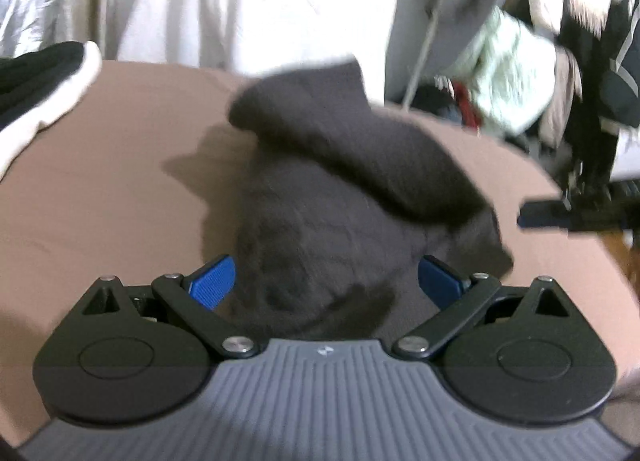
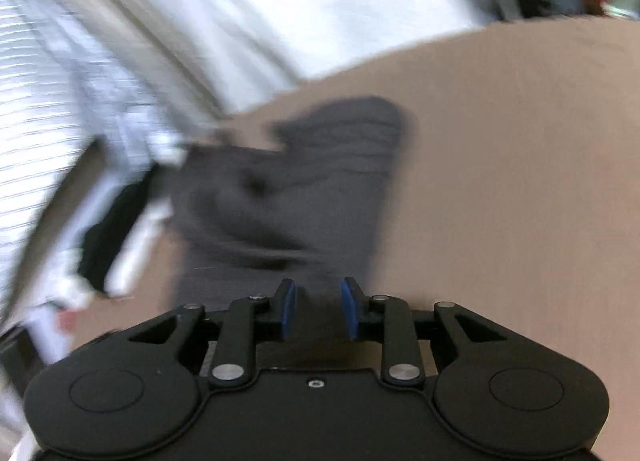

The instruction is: Fold clothes

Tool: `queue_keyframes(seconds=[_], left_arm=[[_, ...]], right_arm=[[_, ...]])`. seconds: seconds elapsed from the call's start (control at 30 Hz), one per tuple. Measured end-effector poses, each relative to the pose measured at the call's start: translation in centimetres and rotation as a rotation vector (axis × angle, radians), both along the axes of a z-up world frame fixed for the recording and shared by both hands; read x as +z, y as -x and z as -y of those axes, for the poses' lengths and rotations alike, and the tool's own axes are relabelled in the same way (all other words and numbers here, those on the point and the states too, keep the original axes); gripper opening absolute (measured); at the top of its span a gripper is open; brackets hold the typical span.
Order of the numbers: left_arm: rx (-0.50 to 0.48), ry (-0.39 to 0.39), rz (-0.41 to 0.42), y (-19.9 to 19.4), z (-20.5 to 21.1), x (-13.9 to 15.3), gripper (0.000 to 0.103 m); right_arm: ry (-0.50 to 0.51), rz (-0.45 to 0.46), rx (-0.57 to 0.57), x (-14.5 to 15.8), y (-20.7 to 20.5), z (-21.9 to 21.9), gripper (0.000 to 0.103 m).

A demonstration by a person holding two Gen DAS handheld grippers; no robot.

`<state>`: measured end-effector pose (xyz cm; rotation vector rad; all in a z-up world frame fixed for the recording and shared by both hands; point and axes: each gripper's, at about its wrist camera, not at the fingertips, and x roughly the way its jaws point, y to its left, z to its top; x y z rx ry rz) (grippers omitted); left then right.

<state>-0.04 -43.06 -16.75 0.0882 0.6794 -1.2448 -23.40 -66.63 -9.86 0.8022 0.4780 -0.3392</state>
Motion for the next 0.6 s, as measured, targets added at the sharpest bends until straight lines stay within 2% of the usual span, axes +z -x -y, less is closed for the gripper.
queue_keyframes(seconds=[0.07,0.1,0.13,0.17,0.2,0.27,0.37,0.43,0.5,0.6], left_arm=[[-0.063,0.065,-0.044,-0.2,-0.4,0.4,0.095],[-0.119,0.086,-0.063,0.2,-0.4,0.5,0.084],[-0.177,0.100,-0.077,0.5,-0.2,0.5,0.080],[-0.233,0.098,-0.083,1.0,0.2,0.3,0.080],[-0.270,0.085,-0.085,1.4,0.6,0.0,0.080],[-0.269,0.029,-0.086,2.0,1.7,-0.9,0.080],[-0.277,-0.044,-0.125,1.8,2.5,-1.8,0.080],[-0.309,-0.062,-0.162,1.5,2.4,-1.7,0.080],[-0.327,-0.085,-0.246,0.9,2.3,-1.8,0.080],[-0.338,-0.142,-0.487,-0.6,2.5,-3.6,0.084]], right_arm=[[0.010,0.043,0.057,0.2,-1.1,-0.4,0.035],[0.020,0.045,0.063,0.2,-1.8,-0.6,0.041],[0.030,0.036,0.063,-0.1,-2.5,-0.6,0.048],[0.040,0.022,0.072,-0.5,-3.3,-0.6,0.049],[0.050,0.007,0.083,-0.9,-4.2,-0.6,0.049],[0.090,-0.040,0.133,-1.3,-7.0,-0.2,0.050],[0.219,-0.183,0.150,-2.1,-9.6,0.0,0.051],[0.198,-0.270,0.176,-3.4,-10.2,0.2,0.051],[0.162,-0.326,0.212,-4.0,-10.2,0.2,0.051],[0.127,-0.335,0.322,-3.0,-8.2,-1.2,0.051]])
